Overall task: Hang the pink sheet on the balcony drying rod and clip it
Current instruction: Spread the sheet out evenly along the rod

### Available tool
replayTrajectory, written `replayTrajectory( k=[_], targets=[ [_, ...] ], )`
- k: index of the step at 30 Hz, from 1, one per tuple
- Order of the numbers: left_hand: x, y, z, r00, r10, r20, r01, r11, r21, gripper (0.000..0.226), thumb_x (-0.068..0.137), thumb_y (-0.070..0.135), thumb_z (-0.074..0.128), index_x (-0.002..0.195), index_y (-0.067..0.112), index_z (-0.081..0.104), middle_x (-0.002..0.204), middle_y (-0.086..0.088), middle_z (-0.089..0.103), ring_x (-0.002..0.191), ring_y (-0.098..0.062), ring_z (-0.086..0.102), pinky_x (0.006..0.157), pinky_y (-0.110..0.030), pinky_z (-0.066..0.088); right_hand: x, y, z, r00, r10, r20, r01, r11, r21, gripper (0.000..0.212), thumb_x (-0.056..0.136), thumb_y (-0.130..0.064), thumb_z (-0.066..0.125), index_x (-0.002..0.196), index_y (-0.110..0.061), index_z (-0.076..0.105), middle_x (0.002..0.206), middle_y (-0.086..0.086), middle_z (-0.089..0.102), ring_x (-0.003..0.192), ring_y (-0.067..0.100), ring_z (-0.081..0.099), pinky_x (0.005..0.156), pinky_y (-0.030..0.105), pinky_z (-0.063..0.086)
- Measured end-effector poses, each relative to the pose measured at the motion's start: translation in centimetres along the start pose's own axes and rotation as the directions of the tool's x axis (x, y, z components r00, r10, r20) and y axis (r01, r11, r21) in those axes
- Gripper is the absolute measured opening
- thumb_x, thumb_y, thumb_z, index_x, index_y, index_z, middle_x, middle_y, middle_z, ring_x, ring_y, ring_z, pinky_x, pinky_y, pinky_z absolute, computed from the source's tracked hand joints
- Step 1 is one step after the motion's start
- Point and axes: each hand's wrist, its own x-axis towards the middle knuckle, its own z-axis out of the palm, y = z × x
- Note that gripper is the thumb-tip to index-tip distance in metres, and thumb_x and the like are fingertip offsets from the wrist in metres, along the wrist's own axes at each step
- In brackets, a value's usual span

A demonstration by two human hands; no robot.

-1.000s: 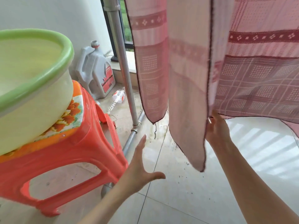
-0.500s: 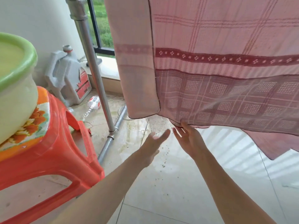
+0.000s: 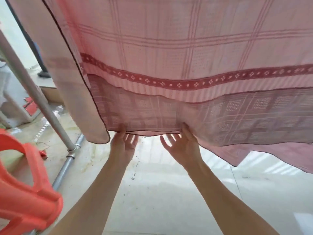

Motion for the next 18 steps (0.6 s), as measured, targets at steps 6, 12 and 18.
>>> replayTrajectory(
  k=[6, 12, 18],
  targets=[
    [0.6, 0.8, -0.3, 0.982, 0.121, -0.148, -0.130, 0.990, -0.053, 0.020, 0.094, 0.010, 0.046, 0.081, 0.019, 0.058, 0.070, 0.009, 0.067, 0.080, -0.008, 0.060, 0.090, -0.029, 0.046, -1.9, -5.7, -3.4, 0.987, -0.161, 0.005, 0.160, 0.980, 0.115, 0.022, 0.070, -0.041, 0.068, 0.083, -0.023, 0.072, 0.106, 0.001, 0.067, 0.116, 0.021, 0.055, 0.099, 0.051, 0.039],
    [0.3, -1.4, 1.1, 0.982, 0.147, -0.120, -0.163, 0.977, -0.140, 0.014, 0.094, 0.029, 0.049, 0.087, 0.019, 0.055, 0.089, 0.008, 0.057, 0.125, -0.002, 0.046, 0.101, -0.023, 0.041, -1.4, -9.1, -6.8, 0.974, -0.213, -0.079, 0.218, 0.973, 0.068, 0.018, 0.083, -0.009, 0.053, 0.074, -0.020, 0.065, 0.090, 0.000, 0.061, 0.100, 0.016, 0.055, 0.089, 0.037, 0.045],
    [-0.8, -7.1, 3.3, 0.994, 0.102, 0.036, -0.097, 0.988, -0.118, 0.030, 0.090, 0.032, 0.054, 0.117, 0.018, 0.055, 0.116, 0.002, 0.057, 0.114, -0.013, 0.055, 0.098, -0.039, 0.043, 0.4, -10.7, -7.8, 0.968, -0.216, -0.128, 0.218, 0.976, 0.000, 0.011, 0.090, -0.013, 0.053, 0.099, -0.011, 0.060, 0.087, -0.001, 0.068, 0.092, 0.013, 0.065, 0.080, 0.030, 0.050]
  ],
)
